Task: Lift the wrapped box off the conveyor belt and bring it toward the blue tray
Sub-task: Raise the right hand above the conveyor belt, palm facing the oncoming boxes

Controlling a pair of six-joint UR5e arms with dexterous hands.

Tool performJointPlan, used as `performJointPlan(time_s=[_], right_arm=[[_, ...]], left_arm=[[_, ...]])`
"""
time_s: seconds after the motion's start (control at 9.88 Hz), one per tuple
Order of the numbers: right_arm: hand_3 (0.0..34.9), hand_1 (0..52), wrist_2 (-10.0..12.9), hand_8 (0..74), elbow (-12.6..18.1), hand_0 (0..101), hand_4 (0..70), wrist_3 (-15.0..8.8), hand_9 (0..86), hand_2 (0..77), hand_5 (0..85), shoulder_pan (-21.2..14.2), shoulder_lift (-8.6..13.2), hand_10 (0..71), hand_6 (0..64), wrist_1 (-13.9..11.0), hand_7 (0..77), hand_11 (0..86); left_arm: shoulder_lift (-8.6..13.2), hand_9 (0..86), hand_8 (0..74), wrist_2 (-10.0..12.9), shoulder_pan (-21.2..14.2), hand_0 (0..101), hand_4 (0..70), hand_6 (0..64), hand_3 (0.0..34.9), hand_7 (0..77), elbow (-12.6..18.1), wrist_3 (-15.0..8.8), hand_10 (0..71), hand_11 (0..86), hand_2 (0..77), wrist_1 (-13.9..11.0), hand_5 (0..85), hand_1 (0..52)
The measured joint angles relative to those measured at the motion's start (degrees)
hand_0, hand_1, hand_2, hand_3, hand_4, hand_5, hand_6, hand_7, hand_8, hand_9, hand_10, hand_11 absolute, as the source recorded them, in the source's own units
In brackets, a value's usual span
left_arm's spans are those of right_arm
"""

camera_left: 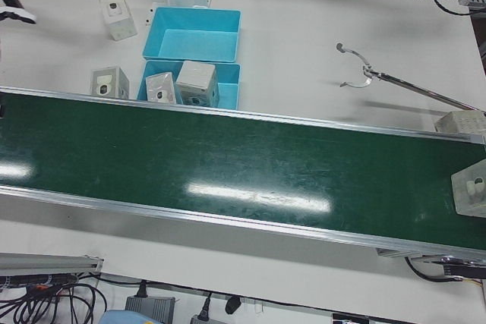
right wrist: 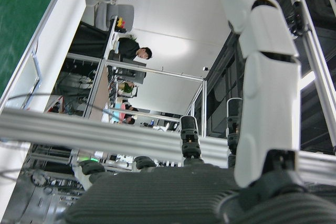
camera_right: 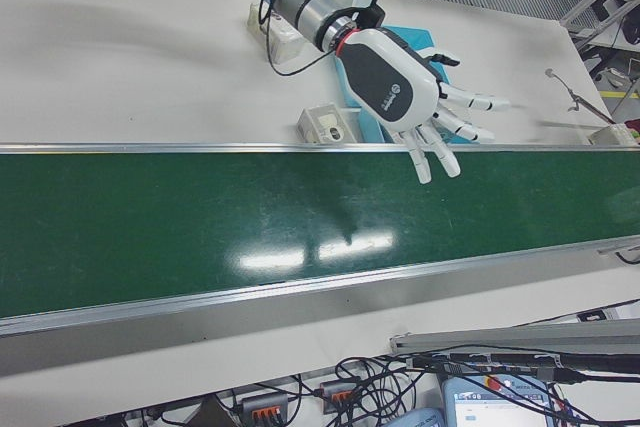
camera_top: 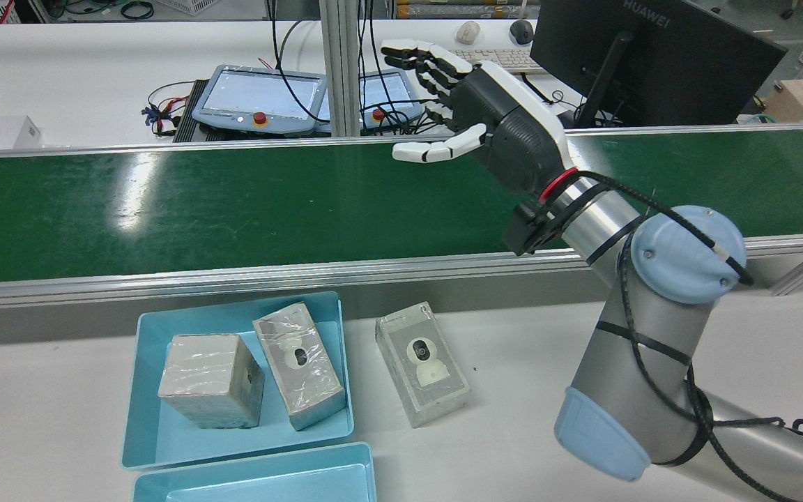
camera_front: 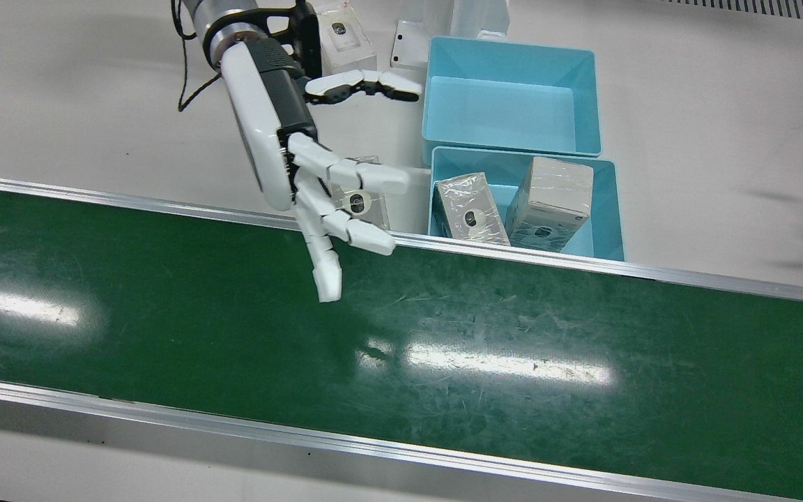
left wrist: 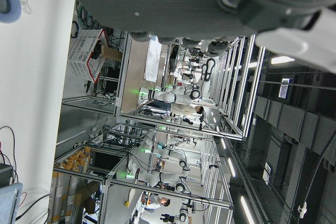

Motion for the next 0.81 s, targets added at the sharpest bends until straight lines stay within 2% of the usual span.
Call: performJointPlan(time_s=[0.1, 0.3, 0.41, 0.61, 0.81], right_arm=[[30.1, 18.5, -1.43, 0.0, -0.04, 48, 18.5, 1.06, 2.2, 23.5, 16.4, 2.83, -1.34, 0.0, 0.0, -1.39, 19.6, 0.5], [30.1, 15.3, -2.54, 0.0, 0.08, 47, 15.8, 3.35, 2.7, 22.9, 19.6, 5.76, -3.6, 2.7, 0.0, -2.43, 18.0, 2.2], [30.1, 13.6, -2.7, 0.0, 0.21, 46, 15.3, 4.01, 2.7, 19.1, 20.2, 6.23, -4.18, 2.7, 0.0, -2.55, 18.0, 6.5], [30.1, 13.6, -2.8, 0.0, 0.21, 46, 14.2, 5.12, 2.7, 20.2, 20.2, 6.41, -4.62, 2.7, 0.0, -2.59, 17.5, 4.9], [30.1, 10.9, -2.82, 0.0, -0.03, 43, 10.4, 6.66, 2.2, 18.0, 16.9, 7.05, -5.05, 3.8, 0.0, -2.55, 15.3, 6.5]], left_arm=[[0.0, 0.0, 0.5, 0.0, 0.0, 0, 0.5, 0.0, 0.0, 0.5, 0.0, 0.0, 0.5, 0.0, 0.5, 0.0, 0.5, 0.0], [0.0, 0.0, 0.5, 0.0, 0.0, 0, 0.0, 0.0, 0.0, 0.5, 0.0, 0.0, 0.5, 0.0, 0.5, 0.0, 0.5, 0.0], [0.0, 0.0, 0.0, 0.0, 0.0, 0, 0.0, 0.0, 0.0, 0.5, 0.0, 0.0, 0.5, 0.0, 0.5, 0.0, 0.5, 0.0], [0.0, 0.0, 0.5, 0.0, 0.0, 0, 0.5, 0.0, 0.0, 0.5, 0.0, 0.0, 0.5, 0.0, 1.1, 0.0, 0.5, 0.0], [0.0, 0.0, 0.5, 0.0, 0.0, 0, 0.5, 0.0, 0.0, 0.5, 0.0, 0.0, 0.5, 0.0, 1.1, 0.0, 0.5, 0.0]])
